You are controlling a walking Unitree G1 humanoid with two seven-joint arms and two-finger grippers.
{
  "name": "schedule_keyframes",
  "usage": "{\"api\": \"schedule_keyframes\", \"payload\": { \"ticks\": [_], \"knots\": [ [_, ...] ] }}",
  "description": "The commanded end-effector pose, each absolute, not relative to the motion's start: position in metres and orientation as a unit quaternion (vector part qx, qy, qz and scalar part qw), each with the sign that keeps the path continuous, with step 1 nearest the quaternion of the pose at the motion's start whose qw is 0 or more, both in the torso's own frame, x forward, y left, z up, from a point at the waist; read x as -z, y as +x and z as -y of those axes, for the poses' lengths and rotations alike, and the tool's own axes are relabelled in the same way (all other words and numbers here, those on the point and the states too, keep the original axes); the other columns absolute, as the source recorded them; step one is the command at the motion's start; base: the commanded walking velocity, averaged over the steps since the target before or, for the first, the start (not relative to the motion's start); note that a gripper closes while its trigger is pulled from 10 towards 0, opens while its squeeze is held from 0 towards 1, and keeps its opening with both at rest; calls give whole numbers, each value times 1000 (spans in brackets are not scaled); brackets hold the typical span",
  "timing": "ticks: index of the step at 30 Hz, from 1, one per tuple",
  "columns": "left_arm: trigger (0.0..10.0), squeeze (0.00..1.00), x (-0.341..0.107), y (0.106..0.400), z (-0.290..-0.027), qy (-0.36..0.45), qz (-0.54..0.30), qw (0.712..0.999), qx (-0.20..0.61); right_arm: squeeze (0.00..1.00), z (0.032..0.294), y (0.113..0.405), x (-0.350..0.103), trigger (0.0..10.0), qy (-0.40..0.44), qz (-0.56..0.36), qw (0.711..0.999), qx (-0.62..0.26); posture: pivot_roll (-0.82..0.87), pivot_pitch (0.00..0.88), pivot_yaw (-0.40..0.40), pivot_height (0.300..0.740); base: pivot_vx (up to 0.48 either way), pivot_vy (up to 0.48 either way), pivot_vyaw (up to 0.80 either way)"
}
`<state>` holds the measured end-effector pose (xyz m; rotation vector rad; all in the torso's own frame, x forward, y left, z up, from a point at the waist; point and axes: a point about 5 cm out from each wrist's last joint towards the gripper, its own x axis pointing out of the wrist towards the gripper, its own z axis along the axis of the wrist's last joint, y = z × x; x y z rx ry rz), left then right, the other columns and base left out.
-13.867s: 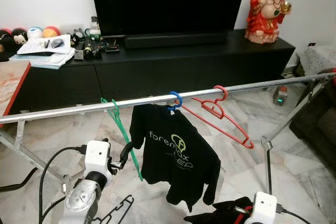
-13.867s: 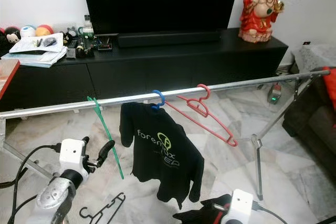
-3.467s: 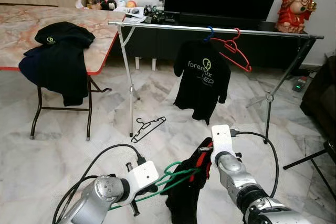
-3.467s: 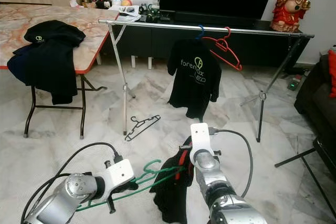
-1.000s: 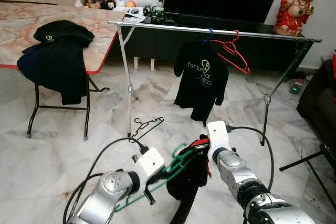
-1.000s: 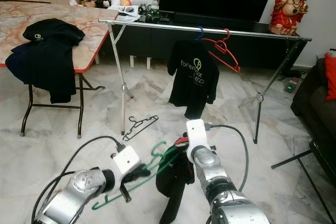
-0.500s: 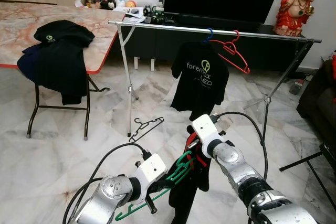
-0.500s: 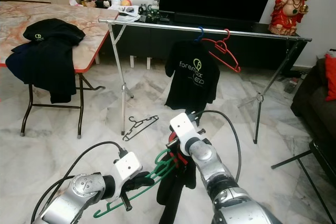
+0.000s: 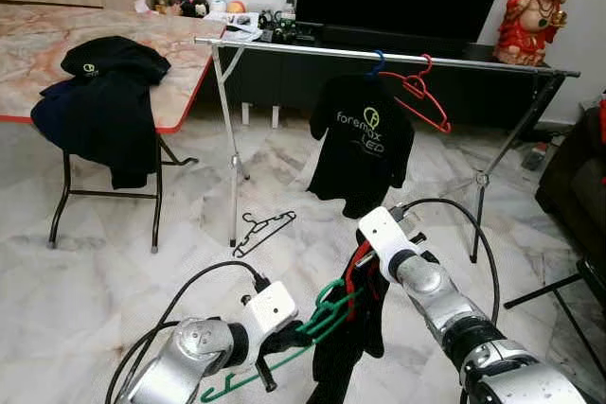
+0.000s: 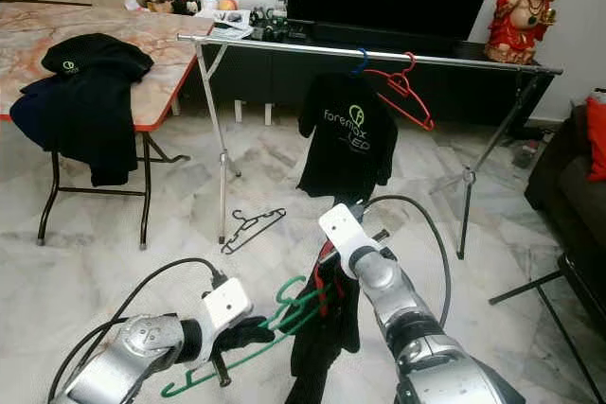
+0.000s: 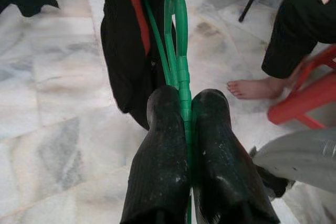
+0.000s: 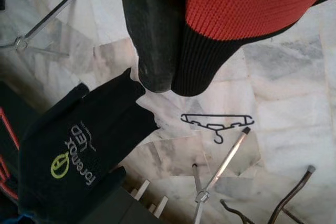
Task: Hang hanger
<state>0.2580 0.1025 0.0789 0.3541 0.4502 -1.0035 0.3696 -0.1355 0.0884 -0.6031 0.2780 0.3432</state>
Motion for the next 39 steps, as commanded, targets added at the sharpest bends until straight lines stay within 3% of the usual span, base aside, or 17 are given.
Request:
{"api": "schedule_keyframes", "payload": {
  "ticks": [1, 5, 12, 22, 29, 33, 39],
  "knots": [
    [10000, 0, -82, 254, -98, 164, -209, 828, 495, 0, 136, 375, -99, 10000, -319, -113, 927, -165, 164, 0, -118, 740, 0, 0, 0],
    [10000, 0, -84, 265, -109, 177, -201, 852, 450, 0, 149, 375, -97, 10000, -345, -131, 919, -136, 169, 0, -122, 740, 0, 0, 0],
    [10000, 0, -86, 268, -112, 180, -196, 858, 440, 0, 161, 375, -96, 10000, -354, -139, 918, -110, 164, 0, -121, 740, 0, 0, 0],
    [10000, 0, -87, 270, -116, 180, -197, 862, 431, 0, 158, 375, -97, 10000, -349, -132, 920, -118, 167, 0, -121, 740, 0, 0, 0],
    [10000, 0, -87, 287, -118, 194, -183, 894, 360, 0, 123, 375, -101, 10000, -209, -121, 955, -170, 160, 0, -120, 740, 0, 0, 0],
    [10000, 0, -88, 294, -114, 187, -182, 913, 312, 0, 104, 374, -103, 10000, -172, -113, 961, -185, 159, 0, -121, 740, 0, 0, 0],
    [10000, 0, -77, 294, -116, 208, -219, 909, 287, 0, 110, 377, -107, 10000, -169, -105, 970, -139, 159, 0, -122, 740, 0, 0, 0]
  ]
}}
